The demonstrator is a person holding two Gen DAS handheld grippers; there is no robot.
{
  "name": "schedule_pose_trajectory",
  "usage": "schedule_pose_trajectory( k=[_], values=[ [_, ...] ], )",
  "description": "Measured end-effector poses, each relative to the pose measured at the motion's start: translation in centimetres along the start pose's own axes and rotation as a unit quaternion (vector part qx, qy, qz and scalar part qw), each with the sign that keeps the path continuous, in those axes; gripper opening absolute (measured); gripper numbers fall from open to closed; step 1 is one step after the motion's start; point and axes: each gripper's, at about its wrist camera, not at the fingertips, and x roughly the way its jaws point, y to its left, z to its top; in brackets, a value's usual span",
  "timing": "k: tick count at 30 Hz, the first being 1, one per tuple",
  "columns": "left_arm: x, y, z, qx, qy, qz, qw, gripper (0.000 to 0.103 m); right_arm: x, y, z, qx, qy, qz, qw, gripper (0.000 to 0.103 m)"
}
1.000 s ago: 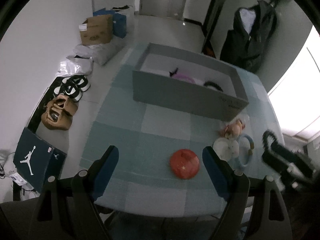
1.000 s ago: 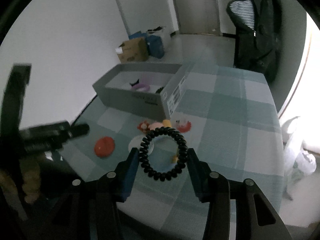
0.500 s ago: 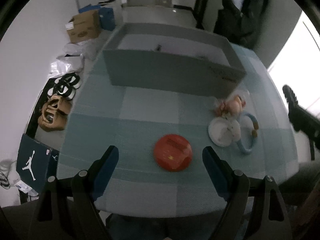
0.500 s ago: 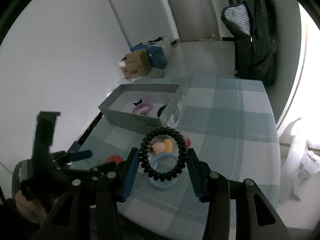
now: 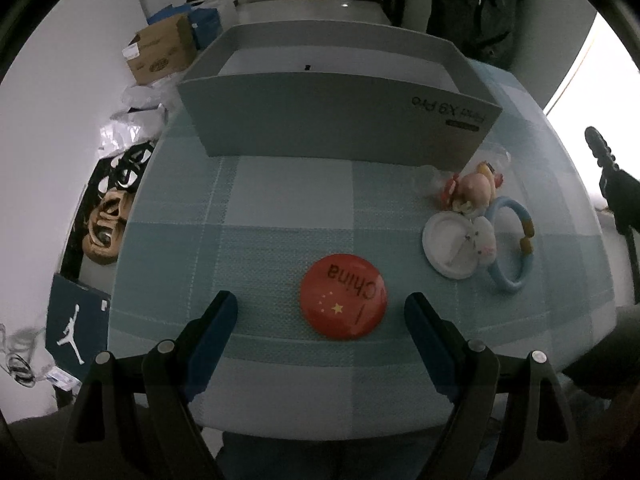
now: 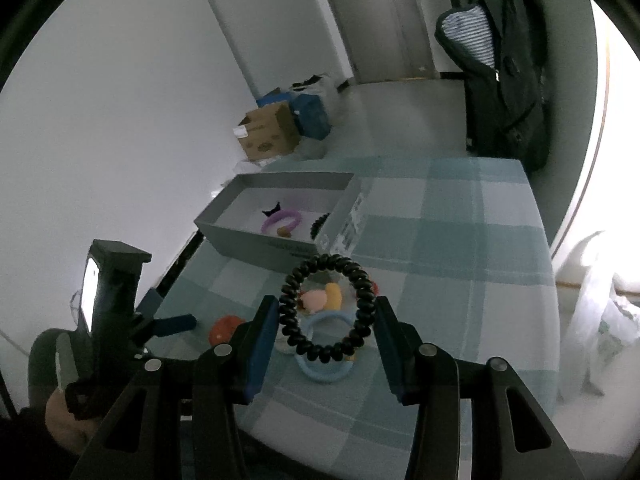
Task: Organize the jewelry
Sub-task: 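Grasp the red round disc with the left tool while the right tool holds the bracelet, then place the red disc into the grey box with the left tool while the right tool releases the bracelet there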
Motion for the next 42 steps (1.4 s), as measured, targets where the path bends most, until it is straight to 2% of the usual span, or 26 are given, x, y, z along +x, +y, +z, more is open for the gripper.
schedule_pose_trajectory(
  k=[2, 4, 7, 9, 12, 19, 25, 33, 36, 42],
  values=[
    [0.0, 0.1, 0.1, -0.002, 0.001, -0.003, 1.0, 0.081, 0.1, 0.0, 0.0, 0.001, 0.001, 0.001, 1.0, 0.046],
    [-0.1, 0.1, 0.1, 0.0, 0.001, -0.002, 1.0, 0.076, 0.1, 0.0, 0.0, 0.002, 0.002, 0.002, 1.0, 0.046],
    [-0.2, 0.1, 0.2, 0.01, -0.001, -0.007, 0.9999, 0.056, 0.1, 0.0, 0.0, 0.002, 0.0, 0.001, 1.0, 0.046],
    [-0.4, -0.2, 0.2, 0.019, -0.003, -0.012, 0.9997, 0.037, 0.1, 0.1, 0.0, 0.002, 0.001, 0.0, 1.0, 0.046],
    [-0.4, -0.2, 0.3, 0.021, 0.0, -0.016, 0.9997, 0.037, 0.1, 0.1, 0.0, 0.003, 0.002, 0.001, 1.0, 0.046],
    [-0.7, 0.8, 0.9, -0.012, 0.002, -0.058, 0.9982, 0.037, 0.6, 0.2, 0.5, 0.011, 0.003, 0.01, 1.0, 0.046],
    [-2.6, 0.9, 2.0, -0.017, -0.033, -0.079, 0.9961, 0.037, 1.2, 0.9, 1.5, 0.012, 0.001, 0.024, 1.0, 0.046],
    [-5.0, 1.9, 4.5, -0.029, -0.072, -0.103, 0.9917, 0.037, 2.1, 0.8, 4.3, 0.042, -0.006, 0.044, 0.998, 0.046],
    [-4.9, 2.7, 5.8, -0.043, -0.072, -0.12, 0.9893, 0.037, 2.3, 0.9, 5.7, 0.041, -0.024, 0.046, 0.998, 0.046],
    [-4.0, 3.3, 8.2, -0.051, -0.064, -0.133, 0.9878, 0.037, 4.4, 1.2, 7.5, 0.052, -0.012, 0.062, 0.997, 0.046]
  ],
)
